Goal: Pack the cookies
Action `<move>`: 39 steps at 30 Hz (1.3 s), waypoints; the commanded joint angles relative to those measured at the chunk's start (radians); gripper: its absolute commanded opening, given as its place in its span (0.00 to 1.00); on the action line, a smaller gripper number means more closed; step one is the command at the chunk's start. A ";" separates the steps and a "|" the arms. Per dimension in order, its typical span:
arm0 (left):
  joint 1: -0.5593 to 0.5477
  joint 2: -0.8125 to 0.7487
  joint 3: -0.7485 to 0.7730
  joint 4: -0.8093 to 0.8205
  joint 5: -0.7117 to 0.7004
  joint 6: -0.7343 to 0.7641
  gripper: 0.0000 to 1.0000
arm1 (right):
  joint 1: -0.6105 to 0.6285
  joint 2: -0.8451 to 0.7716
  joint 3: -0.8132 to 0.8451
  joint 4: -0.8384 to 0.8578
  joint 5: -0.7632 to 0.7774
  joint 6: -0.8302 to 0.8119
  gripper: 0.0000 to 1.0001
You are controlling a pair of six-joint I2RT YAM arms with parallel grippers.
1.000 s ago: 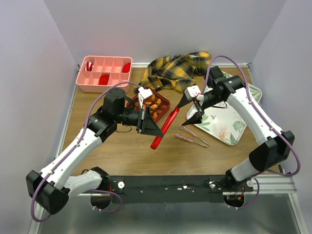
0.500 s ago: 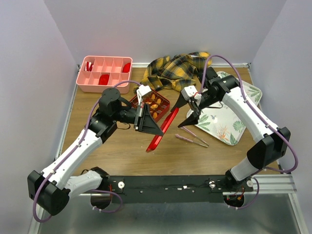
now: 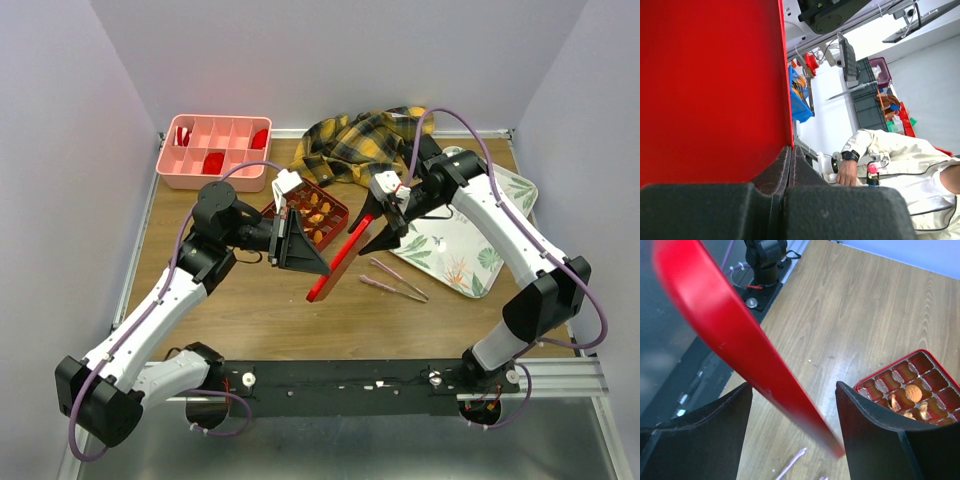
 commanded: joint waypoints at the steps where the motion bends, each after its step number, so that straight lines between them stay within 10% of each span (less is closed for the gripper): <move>1: 0.016 0.018 0.001 0.071 0.036 0.005 0.00 | 0.020 0.025 0.025 -0.233 -0.071 -0.143 0.54; 10: 0.083 0.043 0.034 -0.001 0.071 0.078 0.03 | 0.034 -0.006 0.005 -0.233 -0.080 -0.120 0.03; 17: 0.224 0.037 0.220 -0.388 -0.066 0.430 0.66 | 0.032 -0.047 -0.055 -0.189 -0.056 -0.007 0.01; 21: 0.269 0.043 0.359 -0.729 -0.369 0.704 0.82 | 0.026 -0.122 -0.153 0.068 0.015 0.325 0.00; 26: 0.287 0.008 0.297 -0.751 -0.940 0.713 0.96 | -0.003 -0.194 -0.288 0.476 0.290 0.852 0.01; 33: 0.293 0.130 0.102 -0.561 -1.134 0.692 0.93 | -0.144 -0.204 -0.307 0.715 0.437 1.292 0.00; 39: 0.292 0.406 0.224 -0.548 -1.206 0.833 0.72 | -0.238 -0.149 -0.244 0.753 0.389 1.475 0.01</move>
